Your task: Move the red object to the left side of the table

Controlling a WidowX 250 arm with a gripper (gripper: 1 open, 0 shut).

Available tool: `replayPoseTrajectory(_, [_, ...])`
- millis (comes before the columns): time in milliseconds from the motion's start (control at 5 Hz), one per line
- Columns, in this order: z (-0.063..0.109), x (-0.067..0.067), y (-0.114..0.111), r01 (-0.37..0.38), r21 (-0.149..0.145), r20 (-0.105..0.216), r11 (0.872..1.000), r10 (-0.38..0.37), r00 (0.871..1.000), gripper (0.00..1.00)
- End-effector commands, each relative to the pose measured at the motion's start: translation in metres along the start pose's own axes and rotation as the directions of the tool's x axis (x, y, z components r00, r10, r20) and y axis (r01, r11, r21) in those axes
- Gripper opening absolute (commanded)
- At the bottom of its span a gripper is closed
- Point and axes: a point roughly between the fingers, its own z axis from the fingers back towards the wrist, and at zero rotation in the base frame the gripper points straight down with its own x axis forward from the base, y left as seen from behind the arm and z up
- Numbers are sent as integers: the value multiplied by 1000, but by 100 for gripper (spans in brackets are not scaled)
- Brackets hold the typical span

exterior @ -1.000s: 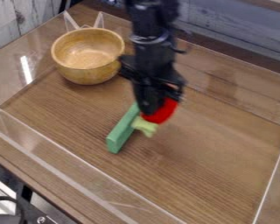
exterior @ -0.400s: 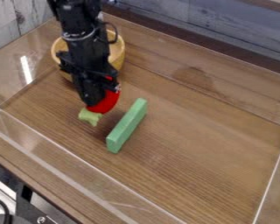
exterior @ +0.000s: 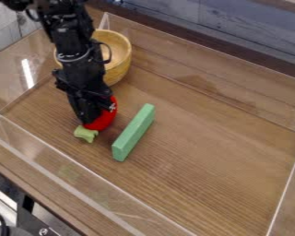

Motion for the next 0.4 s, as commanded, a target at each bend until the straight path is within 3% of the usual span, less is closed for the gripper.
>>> replayPoseTrajectory(0, [6,0,4,-1,8,10,1000,1,1000,100])
replayPoseTrajectory(200, [11,-1,2,-5,2,7,1000,5,1000,100])
